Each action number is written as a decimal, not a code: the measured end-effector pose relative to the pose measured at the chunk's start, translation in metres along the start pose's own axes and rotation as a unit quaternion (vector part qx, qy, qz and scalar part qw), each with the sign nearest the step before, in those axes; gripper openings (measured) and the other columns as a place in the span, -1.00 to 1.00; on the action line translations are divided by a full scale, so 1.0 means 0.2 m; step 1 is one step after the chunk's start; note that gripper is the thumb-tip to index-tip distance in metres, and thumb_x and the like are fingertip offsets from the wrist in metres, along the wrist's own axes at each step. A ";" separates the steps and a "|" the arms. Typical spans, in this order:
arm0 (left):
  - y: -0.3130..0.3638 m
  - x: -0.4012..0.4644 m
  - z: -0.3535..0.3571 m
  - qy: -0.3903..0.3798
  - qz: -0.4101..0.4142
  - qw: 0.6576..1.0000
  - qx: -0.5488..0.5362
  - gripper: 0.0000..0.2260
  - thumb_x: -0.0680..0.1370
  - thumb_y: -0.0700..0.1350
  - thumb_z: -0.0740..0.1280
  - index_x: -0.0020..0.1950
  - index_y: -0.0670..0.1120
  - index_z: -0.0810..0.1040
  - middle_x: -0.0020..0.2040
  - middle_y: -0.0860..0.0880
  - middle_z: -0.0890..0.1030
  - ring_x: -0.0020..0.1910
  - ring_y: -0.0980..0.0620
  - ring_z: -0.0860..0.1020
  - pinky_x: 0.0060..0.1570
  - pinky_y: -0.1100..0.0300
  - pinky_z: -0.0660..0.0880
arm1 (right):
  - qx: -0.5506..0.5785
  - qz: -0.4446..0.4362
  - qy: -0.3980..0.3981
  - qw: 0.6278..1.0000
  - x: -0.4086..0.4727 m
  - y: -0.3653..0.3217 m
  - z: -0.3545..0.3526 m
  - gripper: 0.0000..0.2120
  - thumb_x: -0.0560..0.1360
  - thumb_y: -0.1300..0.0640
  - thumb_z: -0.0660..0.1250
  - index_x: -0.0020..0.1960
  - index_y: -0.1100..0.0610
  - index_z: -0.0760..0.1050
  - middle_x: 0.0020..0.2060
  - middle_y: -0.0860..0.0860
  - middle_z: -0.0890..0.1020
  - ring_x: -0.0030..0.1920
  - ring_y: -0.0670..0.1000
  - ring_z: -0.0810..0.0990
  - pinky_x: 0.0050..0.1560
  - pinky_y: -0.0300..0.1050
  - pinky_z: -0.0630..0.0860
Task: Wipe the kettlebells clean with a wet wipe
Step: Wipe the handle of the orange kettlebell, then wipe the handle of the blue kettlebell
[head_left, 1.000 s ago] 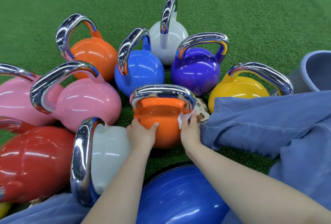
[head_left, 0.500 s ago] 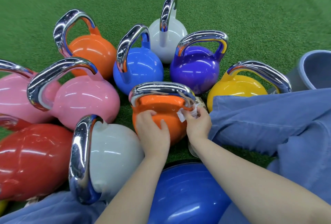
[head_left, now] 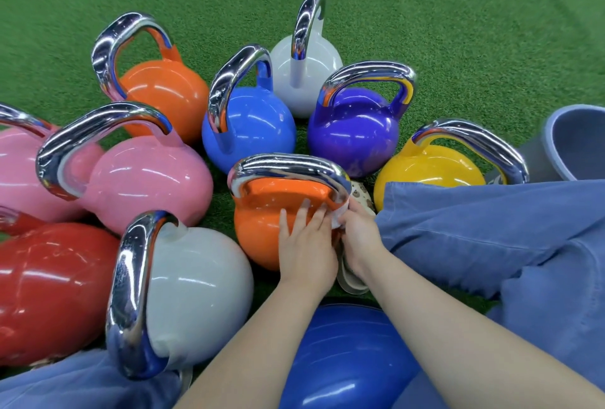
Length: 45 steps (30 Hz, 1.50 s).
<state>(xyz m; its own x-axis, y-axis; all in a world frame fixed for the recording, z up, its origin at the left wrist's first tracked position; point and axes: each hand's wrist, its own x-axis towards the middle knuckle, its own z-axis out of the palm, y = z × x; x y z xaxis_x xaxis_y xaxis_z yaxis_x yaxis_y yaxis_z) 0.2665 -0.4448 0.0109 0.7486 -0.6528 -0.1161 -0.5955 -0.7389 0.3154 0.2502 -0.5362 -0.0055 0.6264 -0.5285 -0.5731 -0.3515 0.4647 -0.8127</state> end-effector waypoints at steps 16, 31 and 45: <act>-0.05 0.08 -0.34 0.318 0.083 0.894 -0.304 -0.81 0.45 -0.16 0.18 -0.12 -0.18 0.57 -0.15 -0.05 0.59 -0.13 0.11 0.48 -0.04 0.42 0.34 | -0.076 -0.204 0.062 0.974 -0.31 -0.22 0.18 -0.96 0.45 0.18 0.35 -0.13 0.08 0.58 -0.28 0.02 0.65 -0.22 -0.08 0.56 -0.11 -0.03 0.52; -0.41 0.44 -0.89 0.158 -0.193 0.715 -0.653 -0.91 0.54 -0.32 0.26 -0.01 -0.17 0.47 -0.13 -0.14 0.51 -0.26 0.05 0.50 -0.41 0.39 0.50 | -0.382 -0.201 -0.274 0.860 0.02 -1.00 0.66 -0.54 0.43 0.28 0.40 0.22 0.04 0.29 -0.27 0.10 0.52 -0.26 0.03 0.54 -0.15 0.00 0.60; -0.77 0.66 -0.81 0.294 -0.143 0.789 -0.520 -0.78 0.49 -0.29 0.33 -0.28 -0.06 0.39 -0.38 0.04 0.40 -0.43 0.22 0.33 -0.40 0.37 0.30 | -0.549 -0.275 -0.422 0.667 0.49 -1.11 0.88 -0.77 0.37 0.04 0.48 -0.39 0.03 0.48 -0.54 -0.15 0.42 -0.48 -0.22 0.35 -0.43 -0.40 0.23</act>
<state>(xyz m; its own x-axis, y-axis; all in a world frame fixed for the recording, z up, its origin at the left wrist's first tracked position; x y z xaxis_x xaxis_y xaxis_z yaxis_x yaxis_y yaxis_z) 0.5049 -0.3896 0.0989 0.9969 -0.0681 0.0388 -0.0459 -0.1059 0.9933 0.5115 -0.5648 0.1371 0.8765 0.3993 -0.2691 0.0859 -0.6795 -0.7286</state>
